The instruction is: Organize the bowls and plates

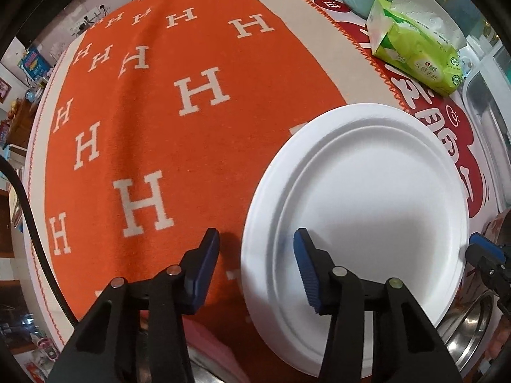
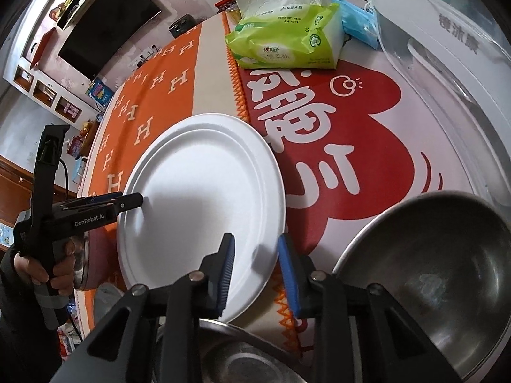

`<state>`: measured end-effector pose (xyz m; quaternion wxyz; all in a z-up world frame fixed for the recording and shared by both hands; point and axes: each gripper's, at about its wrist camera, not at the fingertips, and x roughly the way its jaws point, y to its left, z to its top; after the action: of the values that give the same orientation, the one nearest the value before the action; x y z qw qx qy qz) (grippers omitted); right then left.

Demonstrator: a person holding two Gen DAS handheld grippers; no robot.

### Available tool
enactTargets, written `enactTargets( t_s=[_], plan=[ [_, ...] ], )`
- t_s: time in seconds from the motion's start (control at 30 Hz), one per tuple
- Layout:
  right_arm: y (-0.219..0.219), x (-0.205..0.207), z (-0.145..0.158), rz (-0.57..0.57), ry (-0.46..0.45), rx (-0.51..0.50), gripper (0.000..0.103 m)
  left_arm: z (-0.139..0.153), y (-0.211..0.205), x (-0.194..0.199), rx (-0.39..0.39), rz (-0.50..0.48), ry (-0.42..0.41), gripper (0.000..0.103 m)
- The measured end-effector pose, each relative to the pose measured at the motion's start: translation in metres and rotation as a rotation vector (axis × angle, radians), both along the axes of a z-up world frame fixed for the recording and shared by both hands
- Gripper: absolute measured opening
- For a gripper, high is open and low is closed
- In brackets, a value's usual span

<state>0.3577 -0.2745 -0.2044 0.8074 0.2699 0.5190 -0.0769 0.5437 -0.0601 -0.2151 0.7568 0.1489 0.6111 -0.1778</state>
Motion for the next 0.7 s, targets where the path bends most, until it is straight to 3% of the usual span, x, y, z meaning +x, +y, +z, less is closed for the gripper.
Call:
enactTargets(
  t_s=[0.2, 0.7],
  plan=[
    [-0.001, -0.001, -0.012, -0.016, 0.049, 0.023, 0.025, -0.003, 0.0, 0.006, -0.041, 0.018, 0.037, 0.038],
    [-0.002, -0.003, -0.015, -0.029, 0.013, 0.062, 0.02, -0.007, 0.0, 0.003, -0.071, 0.056, 0.036, 0.037]
  ],
)
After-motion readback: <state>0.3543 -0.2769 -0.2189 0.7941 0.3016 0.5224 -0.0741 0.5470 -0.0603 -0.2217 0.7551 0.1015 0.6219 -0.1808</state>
